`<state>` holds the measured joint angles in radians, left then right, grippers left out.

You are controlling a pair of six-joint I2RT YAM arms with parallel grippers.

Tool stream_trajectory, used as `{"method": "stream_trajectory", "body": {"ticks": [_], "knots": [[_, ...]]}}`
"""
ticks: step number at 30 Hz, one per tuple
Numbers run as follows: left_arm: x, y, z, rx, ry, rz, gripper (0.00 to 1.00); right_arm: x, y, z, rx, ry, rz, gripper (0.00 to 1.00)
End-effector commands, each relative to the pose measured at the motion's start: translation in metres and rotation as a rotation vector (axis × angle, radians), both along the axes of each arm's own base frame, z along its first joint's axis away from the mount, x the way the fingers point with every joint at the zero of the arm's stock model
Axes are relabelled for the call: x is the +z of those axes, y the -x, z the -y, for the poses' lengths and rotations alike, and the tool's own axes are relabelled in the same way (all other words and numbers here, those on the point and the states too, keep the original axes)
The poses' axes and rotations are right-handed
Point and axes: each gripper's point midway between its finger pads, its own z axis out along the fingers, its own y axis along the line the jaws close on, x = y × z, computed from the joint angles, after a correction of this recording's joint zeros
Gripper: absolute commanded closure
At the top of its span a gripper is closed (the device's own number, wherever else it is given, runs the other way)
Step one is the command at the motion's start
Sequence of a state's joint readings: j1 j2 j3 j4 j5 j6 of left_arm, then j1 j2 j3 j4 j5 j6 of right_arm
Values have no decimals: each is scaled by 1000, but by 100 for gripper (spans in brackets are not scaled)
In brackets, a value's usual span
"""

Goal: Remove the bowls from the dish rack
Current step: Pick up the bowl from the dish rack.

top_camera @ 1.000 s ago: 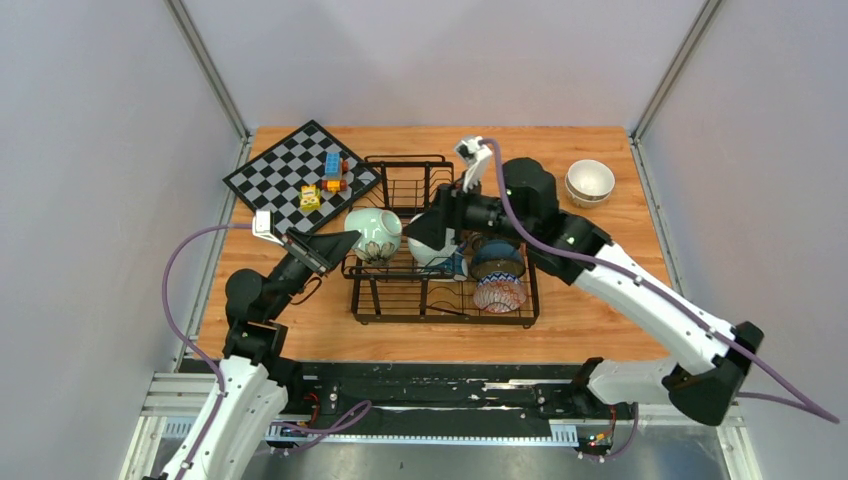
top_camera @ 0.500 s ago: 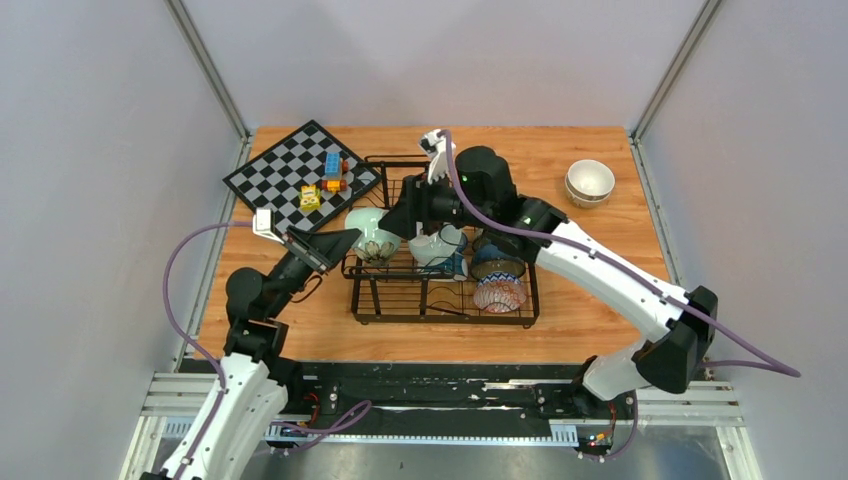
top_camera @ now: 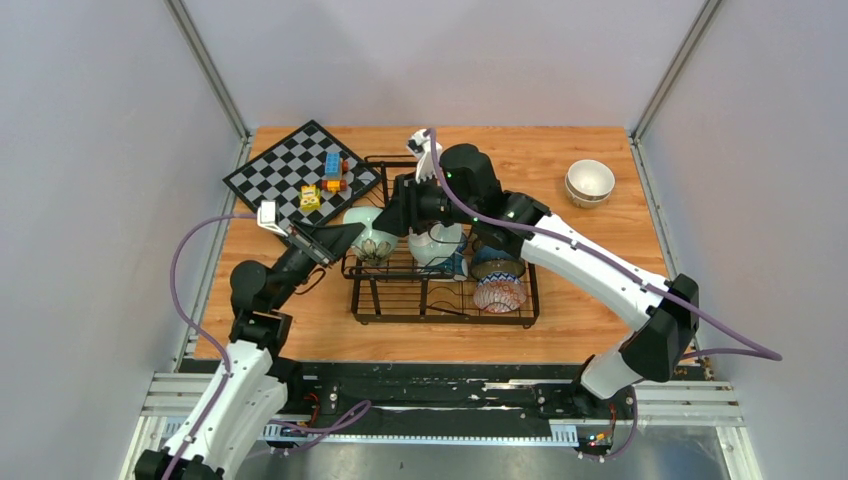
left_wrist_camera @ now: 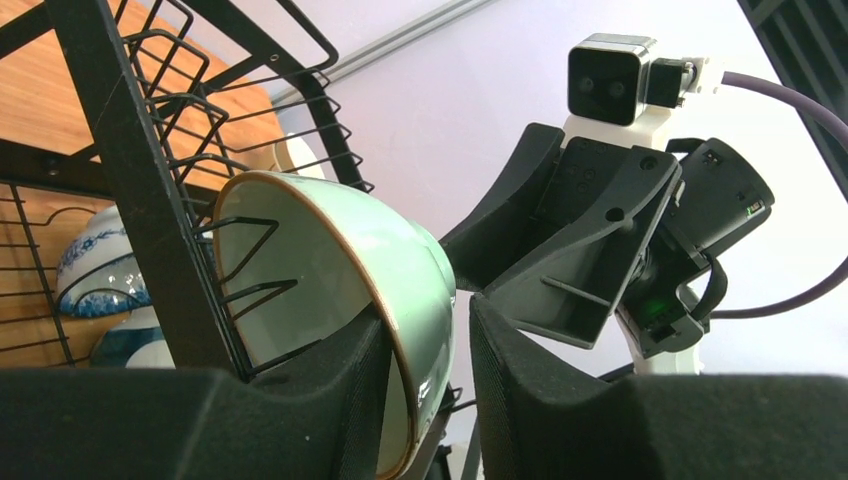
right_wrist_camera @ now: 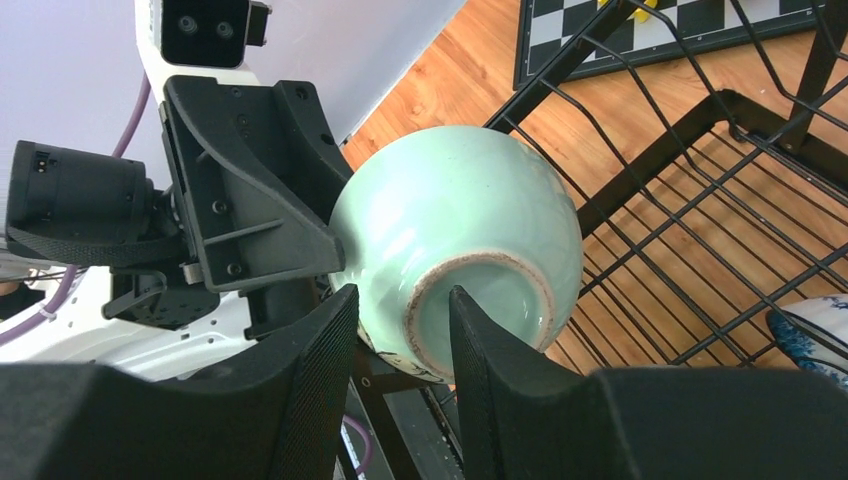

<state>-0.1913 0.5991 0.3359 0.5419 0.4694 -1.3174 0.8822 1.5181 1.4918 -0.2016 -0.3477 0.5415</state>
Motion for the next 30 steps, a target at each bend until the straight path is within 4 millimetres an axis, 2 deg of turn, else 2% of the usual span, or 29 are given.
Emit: {"method": "stream_trajectory", "body": {"ticks": [1, 10, 14, 19, 25, 30], "knots": [[27, 6, 1, -24, 17, 98, 66, 7, 11, -12, 50, -42, -38, 59], [37, 4, 3, -37, 28, 132, 81, 9, 8, -11, 40, -49, -28, 59], [40, 1, 1, -22, 35, 141, 88, 15, 3, -6, 23, -59, -21, 56], [50, -1, 1, -29, 75, 161, 100, 34, -6, 9, -10, -86, 7, 52], [67, -1, 3, -57, 123, 196, 100, 69, -7, 38, -42, -144, 63, 46], [86, -4, 4, -60, 121, 233, 100, 90, -1, 62, -68, -179, 106, 43]]}}
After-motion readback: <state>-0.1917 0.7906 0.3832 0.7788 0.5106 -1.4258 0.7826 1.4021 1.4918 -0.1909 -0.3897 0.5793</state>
